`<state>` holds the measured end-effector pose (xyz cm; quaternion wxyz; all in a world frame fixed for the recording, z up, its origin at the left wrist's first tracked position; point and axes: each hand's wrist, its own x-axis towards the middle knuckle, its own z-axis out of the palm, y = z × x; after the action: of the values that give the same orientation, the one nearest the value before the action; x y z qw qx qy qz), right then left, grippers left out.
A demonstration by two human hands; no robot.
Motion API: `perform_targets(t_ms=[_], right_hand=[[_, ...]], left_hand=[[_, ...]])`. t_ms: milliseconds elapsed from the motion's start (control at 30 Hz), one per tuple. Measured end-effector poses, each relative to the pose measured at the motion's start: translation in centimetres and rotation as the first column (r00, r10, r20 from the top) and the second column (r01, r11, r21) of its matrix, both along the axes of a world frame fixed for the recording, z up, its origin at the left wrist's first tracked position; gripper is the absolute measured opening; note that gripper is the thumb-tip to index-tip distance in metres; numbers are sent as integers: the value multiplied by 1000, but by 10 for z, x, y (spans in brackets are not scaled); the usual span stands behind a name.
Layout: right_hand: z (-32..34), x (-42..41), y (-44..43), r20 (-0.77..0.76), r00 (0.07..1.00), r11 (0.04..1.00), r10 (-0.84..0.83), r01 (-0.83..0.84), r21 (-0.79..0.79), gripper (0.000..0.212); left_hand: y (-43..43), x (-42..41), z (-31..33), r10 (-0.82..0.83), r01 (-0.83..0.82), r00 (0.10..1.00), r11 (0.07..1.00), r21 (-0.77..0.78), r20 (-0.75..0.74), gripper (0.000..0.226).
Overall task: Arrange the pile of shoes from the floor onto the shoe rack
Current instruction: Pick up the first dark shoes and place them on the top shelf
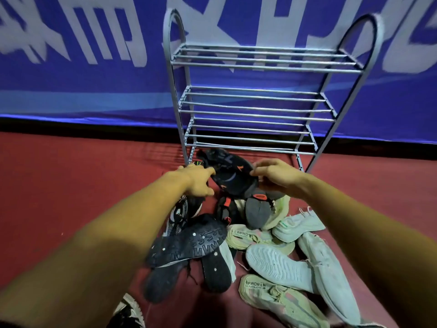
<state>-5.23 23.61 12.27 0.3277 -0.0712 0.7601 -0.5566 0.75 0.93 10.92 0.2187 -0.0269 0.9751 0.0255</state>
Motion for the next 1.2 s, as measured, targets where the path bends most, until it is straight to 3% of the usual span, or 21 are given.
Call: perform_targets(t_ms=[167, 300, 433, 533, 600, 667, 833, 1000, 1200], right_hand=[[48, 1, 3, -71, 997, 996, -35, 29, -88, 10], [76, 9, 5, -97, 995, 989, -20, 6, -147, 9], [91, 14, 8, -32, 999, 962, -14, 5, -274, 9], [91, 15, 8, 16, 1000, 932, -20, 24, -362, 16], [91, 15, 5, 37, 999, 912, -29, 42, -408, 18], [90, 16, 1, 35, 999, 906, -32, 44, -422, 18], [89, 20, -15, -99, 995, 926, -11, -28, -376, 31], [91, 10, -26, -180, 981, 934, -74, 5, -358, 38], [93, -5, -40, -283, 957, 943, -63, -36, -330, 43]], left_hand=[[3, -1, 48, 62, -36, 972, 992, 119, -225, 57], [7, 5, 64, 237, -133, 930, 930, 341, -283, 57], [8, 8, 76, 453, -220, 854, 761, 610, -257, 64], [7, 8, 86, 552, -247, 822, 568, 785, -141, 35], [7, 11, 91, 560, -264, 828, 433, 862, -28, 35], [5, 12, 92, 558, -270, 829, 334, 903, 42, 48], [3, 2, 90, 613, -268, 780, 140, 953, 129, 31], [-5, -5, 100, 641, -201, 759, 61, 978, 116, 34], [-23, -15, 110, 688, -120, 723, 37, 992, 62, 44]])
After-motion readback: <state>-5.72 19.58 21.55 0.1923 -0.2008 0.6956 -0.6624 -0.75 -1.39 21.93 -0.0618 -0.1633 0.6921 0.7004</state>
